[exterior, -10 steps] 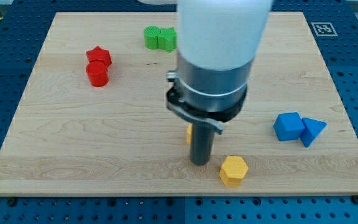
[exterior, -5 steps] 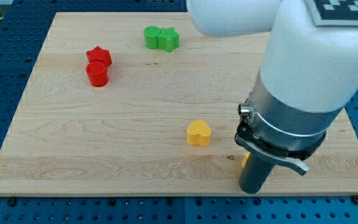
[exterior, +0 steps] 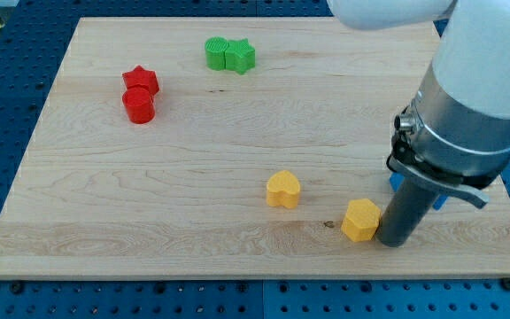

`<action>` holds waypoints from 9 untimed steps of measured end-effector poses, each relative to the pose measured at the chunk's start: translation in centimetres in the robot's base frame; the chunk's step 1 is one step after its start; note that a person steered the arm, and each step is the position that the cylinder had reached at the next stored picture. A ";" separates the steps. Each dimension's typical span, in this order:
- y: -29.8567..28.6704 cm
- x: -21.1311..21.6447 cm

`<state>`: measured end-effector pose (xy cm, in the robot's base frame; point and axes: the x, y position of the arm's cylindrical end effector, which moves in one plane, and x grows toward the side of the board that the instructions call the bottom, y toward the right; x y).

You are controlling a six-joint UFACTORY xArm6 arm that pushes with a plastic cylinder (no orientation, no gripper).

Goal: Move the yellow hexagon closer to the yellow heart

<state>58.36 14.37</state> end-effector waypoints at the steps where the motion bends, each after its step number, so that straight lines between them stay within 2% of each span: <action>1: 0.0 -0.2; 3: -1.0 -0.7; 6: -7.6 -2.5; 9: -8.1 -2.2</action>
